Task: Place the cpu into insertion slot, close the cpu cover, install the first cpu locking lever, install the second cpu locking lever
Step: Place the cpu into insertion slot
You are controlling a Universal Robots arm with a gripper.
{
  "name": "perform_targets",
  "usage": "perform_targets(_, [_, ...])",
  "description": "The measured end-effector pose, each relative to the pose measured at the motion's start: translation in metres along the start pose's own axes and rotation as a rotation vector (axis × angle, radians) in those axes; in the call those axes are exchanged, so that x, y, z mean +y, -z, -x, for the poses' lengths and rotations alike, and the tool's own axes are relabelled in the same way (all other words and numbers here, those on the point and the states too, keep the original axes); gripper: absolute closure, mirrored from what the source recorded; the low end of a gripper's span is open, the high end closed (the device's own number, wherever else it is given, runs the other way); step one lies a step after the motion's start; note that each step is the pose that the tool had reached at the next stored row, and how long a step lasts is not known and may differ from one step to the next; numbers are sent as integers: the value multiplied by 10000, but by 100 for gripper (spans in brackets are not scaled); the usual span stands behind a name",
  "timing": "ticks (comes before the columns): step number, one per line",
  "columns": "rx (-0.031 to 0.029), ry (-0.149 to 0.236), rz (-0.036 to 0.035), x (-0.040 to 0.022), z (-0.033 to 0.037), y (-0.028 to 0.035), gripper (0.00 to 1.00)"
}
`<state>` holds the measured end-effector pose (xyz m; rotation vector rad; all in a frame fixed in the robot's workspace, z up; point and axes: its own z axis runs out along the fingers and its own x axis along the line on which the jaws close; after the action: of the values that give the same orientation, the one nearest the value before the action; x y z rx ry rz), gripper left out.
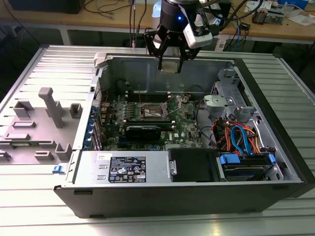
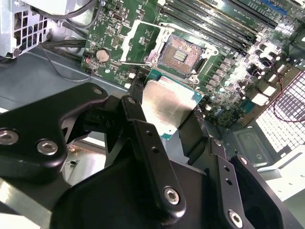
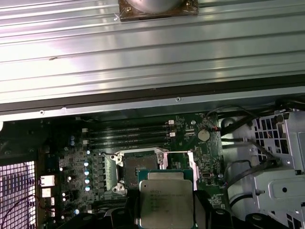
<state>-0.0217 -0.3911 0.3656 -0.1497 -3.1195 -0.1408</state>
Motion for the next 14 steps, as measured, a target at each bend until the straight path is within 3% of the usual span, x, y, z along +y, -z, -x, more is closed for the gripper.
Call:
perform_targets(2, [-3,-26,0,-6,1,-2,46])
perform_targets(5, [-43,-586,7,-11,1,-17,46])
perform_targets(14, [-47,-618,8,-11,1,-19,46])
